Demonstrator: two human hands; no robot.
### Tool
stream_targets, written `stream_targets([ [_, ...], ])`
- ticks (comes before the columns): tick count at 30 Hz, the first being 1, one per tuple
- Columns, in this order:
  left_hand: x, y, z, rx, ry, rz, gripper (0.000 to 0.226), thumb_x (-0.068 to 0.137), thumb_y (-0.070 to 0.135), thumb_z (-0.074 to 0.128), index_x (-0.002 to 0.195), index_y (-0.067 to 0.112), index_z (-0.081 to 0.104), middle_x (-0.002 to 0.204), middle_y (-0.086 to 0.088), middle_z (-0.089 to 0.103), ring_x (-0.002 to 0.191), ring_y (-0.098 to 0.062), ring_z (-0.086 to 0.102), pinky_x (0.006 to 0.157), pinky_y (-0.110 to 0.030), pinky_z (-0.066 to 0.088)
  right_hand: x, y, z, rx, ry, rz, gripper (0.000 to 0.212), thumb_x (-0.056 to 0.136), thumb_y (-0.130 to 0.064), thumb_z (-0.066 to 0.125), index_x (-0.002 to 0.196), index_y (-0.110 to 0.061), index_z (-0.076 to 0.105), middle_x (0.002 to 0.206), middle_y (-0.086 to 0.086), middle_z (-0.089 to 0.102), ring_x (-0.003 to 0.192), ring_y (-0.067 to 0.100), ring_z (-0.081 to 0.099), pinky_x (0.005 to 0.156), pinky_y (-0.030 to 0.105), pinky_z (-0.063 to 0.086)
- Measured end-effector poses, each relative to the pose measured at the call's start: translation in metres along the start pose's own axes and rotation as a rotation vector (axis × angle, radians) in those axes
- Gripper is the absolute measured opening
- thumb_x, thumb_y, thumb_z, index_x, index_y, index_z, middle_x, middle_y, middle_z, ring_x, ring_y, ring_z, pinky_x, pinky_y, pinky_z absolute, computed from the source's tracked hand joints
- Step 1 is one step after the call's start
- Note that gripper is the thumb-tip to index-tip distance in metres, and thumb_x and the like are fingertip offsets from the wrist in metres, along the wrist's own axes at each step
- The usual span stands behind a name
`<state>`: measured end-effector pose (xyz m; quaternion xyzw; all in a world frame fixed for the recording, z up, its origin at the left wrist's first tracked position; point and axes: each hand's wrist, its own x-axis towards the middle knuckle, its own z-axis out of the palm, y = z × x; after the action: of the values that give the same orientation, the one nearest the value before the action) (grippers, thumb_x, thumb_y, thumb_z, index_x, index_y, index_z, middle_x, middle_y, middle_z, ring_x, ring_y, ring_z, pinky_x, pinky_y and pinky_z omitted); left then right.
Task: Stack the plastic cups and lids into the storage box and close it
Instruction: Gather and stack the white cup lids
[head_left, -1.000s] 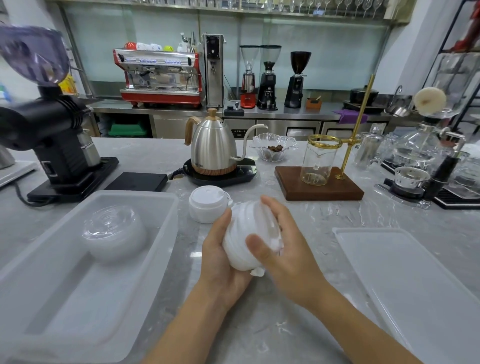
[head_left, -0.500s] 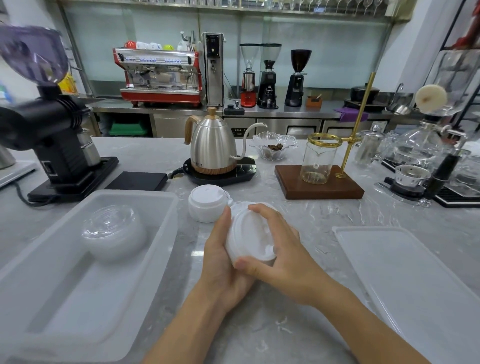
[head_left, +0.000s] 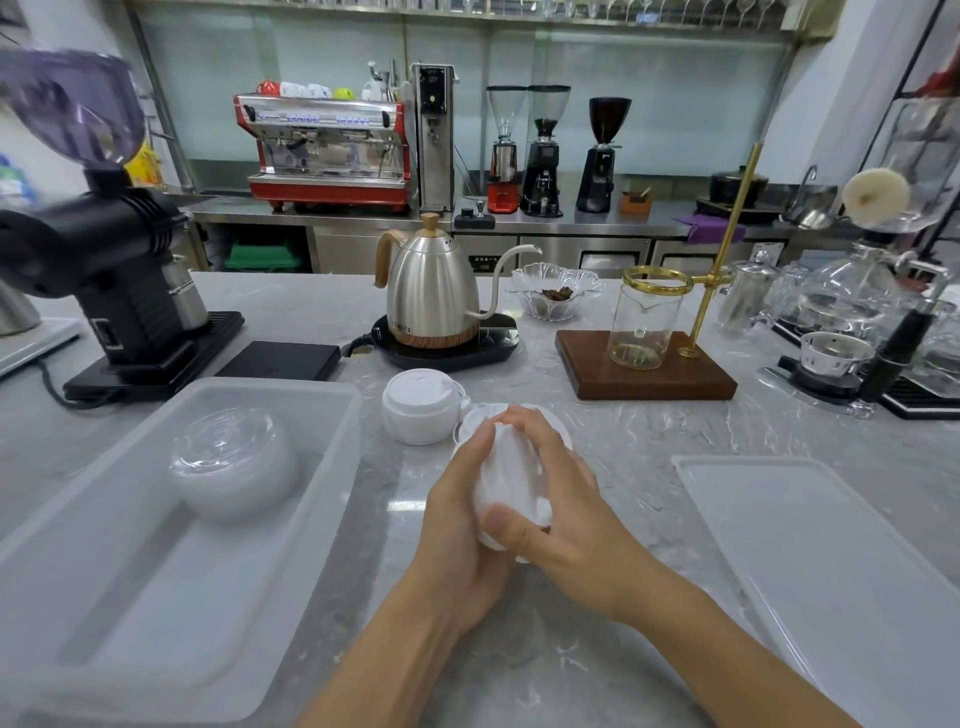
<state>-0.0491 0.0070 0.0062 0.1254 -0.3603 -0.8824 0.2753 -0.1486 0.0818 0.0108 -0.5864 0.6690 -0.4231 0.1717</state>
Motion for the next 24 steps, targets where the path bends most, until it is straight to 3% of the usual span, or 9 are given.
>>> stream_targets([
  [3, -0.001, 0.001, 0.000, -0.068, 0.014, 0.008, 0.054, 0.082, 0.036, 0.065, 0.128, 0.008, 0.068, 0.121, -0.014, 0.066, 0.110, -0.029, 0.067, 0.098, -0.042, 0.052, 0.001, 0.002, 0.001, -0.090, -0.032, -0.122, 0.087, 0.078, -0.084, 0.037, 0.151, -0.044, 0.015, 0.159, -0.035, 0.003, 0.150, -0.007, -0.005, 0.124, 0.038, -0.003],
  [5, 0.000, 0.001, -0.001, -0.096, 0.048, 0.031, 0.049, 0.082, 0.034, 0.063, 0.122, 0.007, 0.072, 0.117, -0.015, 0.069, 0.107, -0.030, 0.068, 0.102, -0.045, 0.048, 0.004, 0.004, 0.003, -0.110, -0.050, -0.129, 0.092, 0.078, -0.085, 0.030, 0.155, -0.037, 0.012, 0.161, -0.033, 0.001, 0.148, -0.009, -0.011, 0.123, 0.037, -0.009],
  [7, 0.002, 0.002, -0.003, -0.102, 0.090, 0.066, 0.047, 0.080, 0.037, 0.061, 0.113, 0.006, 0.075, 0.109, -0.017, 0.072, 0.099, -0.032, 0.070, 0.094, -0.045, 0.051, 0.005, 0.004, 0.005, -0.012, -0.063, -0.105, 0.091, 0.077, -0.085, 0.033, 0.154, -0.039, 0.017, 0.159, -0.034, 0.009, 0.148, -0.012, -0.004, 0.124, 0.030, -0.002],
  [9, 0.004, 0.005, -0.004, -0.087, 0.120, 0.092, 0.052, 0.075, 0.041, 0.064, 0.111, 0.005, 0.072, 0.101, -0.019, 0.070, 0.087, -0.033, 0.069, 0.075, -0.042, 0.056, 0.006, 0.003, 0.002, 0.227, 0.000, -0.059, 0.083, 0.077, -0.082, 0.046, 0.147, -0.039, 0.036, 0.155, -0.028, 0.031, 0.145, -0.011, 0.022, 0.117, 0.016, 0.023],
  [11, 0.006, 0.009, -0.006, -0.104, 0.154, 0.111, 0.051, 0.073, 0.043, 0.062, 0.106, 0.005, 0.067, 0.087, -0.018, 0.066, 0.070, -0.034, 0.061, 0.047, -0.033, 0.050, 0.009, 0.007, -0.003, 0.356, 0.184, -0.021, 0.064, 0.079, -0.066, 0.059, 0.134, -0.033, 0.055, 0.139, -0.017, 0.055, 0.130, -0.005, 0.049, 0.103, 0.013, 0.040],
  [12, 0.006, 0.011, -0.006, -0.105, 0.182, 0.124, 0.048, 0.074, 0.042, 0.060, 0.103, 0.005, 0.066, 0.082, -0.018, 0.064, 0.066, -0.034, 0.058, 0.040, -0.029, 0.046, 0.011, 0.011, -0.005, 0.356, 0.297, -0.013, 0.055, 0.080, -0.056, 0.062, 0.127, -0.029, 0.060, 0.131, -0.014, 0.062, 0.124, -0.001, 0.055, 0.103, 0.018, 0.043],
  [16, 0.006, 0.020, -0.015, -0.103, 0.296, 0.180, 0.039, 0.082, 0.038, 0.057, 0.101, 0.005, 0.067, 0.080, -0.017, 0.063, 0.068, -0.032, 0.060, 0.057, -0.032, 0.046, 0.019, 0.031, -0.004, 0.267, 0.555, 0.140, 0.030, 0.087, -0.018, 0.070, 0.116, -0.021, 0.063, 0.117, -0.009, 0.066, 0.108, 0.009, 0.062, 0.101, 0.043, 0.050],
  [20, 0.009, 0.023, -0.024, -0.083, 0.401, 0.180, 0.040, 0.083, 0.038, 0.060, 0.106, 0.006, 0.067, 0.091, -0.018, 0.063, 0.077, -0.034, 0.060, 0.060, -0.036, 0.048, 0.028, 0.042, -0.001, 0.059, 0.442, 0.276, 0.073, 0.081, -0.024, 0.079, 0.144, -0.022, 0.041, 0.138, -0.010, 0.044, 0.132, 0.012, 0.042, 0.114, 0.032, 0.034],
  [24, 0.013, 0.023, -0.026, -0.096, 0.426, 0.195, 0.048, 0.076, 0.039, 0.065, 0.109, 0.004, 0.065, 0.091, -0.019, 0.059, 0.071, -0.034, 0.058, 0.055, -0.034, 0.048, 0.040, 0.046, 0.003, -0.063, 0.345, 0.318, 0.113, 0.066, -0.052, 0.085, 0.155, -0.025, 0.021, 0.161, -0.004, 0.026, 0.148, 0.016, 0.026, 0.121, 0.040, 0.026],
])
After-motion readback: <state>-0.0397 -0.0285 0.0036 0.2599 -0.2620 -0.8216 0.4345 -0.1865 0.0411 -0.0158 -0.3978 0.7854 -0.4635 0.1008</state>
